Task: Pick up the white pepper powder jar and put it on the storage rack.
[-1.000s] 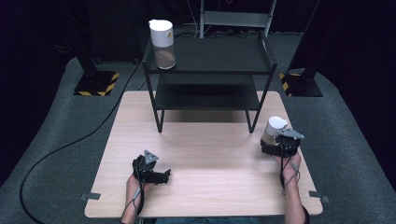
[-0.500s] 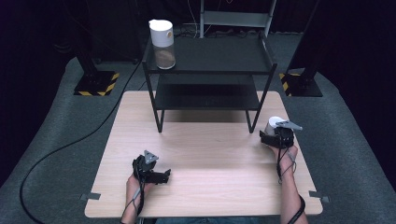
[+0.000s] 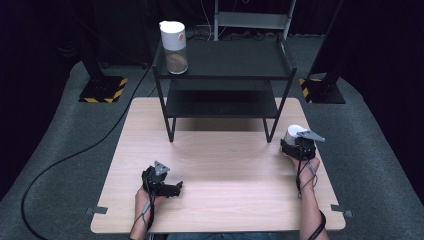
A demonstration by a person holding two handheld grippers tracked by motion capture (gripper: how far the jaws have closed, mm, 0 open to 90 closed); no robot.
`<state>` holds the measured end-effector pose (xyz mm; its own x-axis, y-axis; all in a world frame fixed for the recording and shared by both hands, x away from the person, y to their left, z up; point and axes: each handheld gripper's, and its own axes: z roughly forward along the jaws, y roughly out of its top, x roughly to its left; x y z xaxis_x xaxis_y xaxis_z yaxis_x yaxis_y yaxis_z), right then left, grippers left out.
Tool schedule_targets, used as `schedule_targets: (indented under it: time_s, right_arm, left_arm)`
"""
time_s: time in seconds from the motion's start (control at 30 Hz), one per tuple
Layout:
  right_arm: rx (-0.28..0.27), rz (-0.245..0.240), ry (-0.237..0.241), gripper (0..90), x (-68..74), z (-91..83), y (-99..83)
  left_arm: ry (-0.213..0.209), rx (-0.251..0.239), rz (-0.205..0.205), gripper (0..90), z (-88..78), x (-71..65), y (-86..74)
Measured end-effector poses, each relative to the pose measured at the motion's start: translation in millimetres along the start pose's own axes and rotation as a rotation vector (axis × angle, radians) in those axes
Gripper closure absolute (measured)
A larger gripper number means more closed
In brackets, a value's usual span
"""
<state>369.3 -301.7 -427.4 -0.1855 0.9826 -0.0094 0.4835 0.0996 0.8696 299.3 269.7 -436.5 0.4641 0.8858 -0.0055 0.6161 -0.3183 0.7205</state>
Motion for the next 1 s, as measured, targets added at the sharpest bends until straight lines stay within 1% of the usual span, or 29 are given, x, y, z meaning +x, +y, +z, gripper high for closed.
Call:
schedule_targets:
  time_s: [0.13,0.2,0.27,0.33,0.43,0.47,0.6,0.73,0.9,1.0]
  right_arm:
    - [-0.003,0.001,-0.022,30.1,6.0,-0.1,-0.3]
    - [-0.019,-0.008,-0.034,30.2,8.5,-1.8,-2.4]
    - [-0.038,0.003,-0.040,30.2,9.1,-5.7,-4.1]
    - [-0.041,0.023,-0.020,30.1,4.5,-10.2,-2.5]
    - [-0.033,0.009,-0.024,30.1,5.7,-17.5,2.3]
    - [-0.028,0.007,-0.019,30.1,4.9,-19.6,4.4]
    - [-0.015,0.018,0.003,30.2,2.4,-27.1,9.6]
    - [-0.001,-0.010,0.017,30.2,4.8,-32.4,15.0]
    - [0.004,-0.008,0.046,30.2,7.3,-36.7,18.4]
    - [0.006,-0.024,0.063,30.2,11.1,-39.2,20.3]
  left_arm:
    - [0.000,0.000,0.000,0.3,0.0,-0.1,0.0]
    - [0.001,0.000,0.001,0.3,0.0,0.0,0.0]
    - [0.000,0.000,0.000,0.3,0.0,-0.1,0.0]
    - [0.001,0.000,0.000,0.3,0.0,-0.2,0.1]
    - [0.001,0.000,0.001,0.3,0.0,-0.1,0.0]
    - [0.001,-0.001,0.002,0.3,0.1,-0.1,-0.1]
    - [0.001,0.000,0.001,0.3,0.1,-0.1,0.0]
    - [0.000,-0.001,0.001,0.3,0.1,-0.1,-0.1]
    - [0.001,0.000,0.001,0.3,0.1,-0.2,0.0]
    - [0.001,0.000,0.001,0.3,0.1,-0.3,0.0]
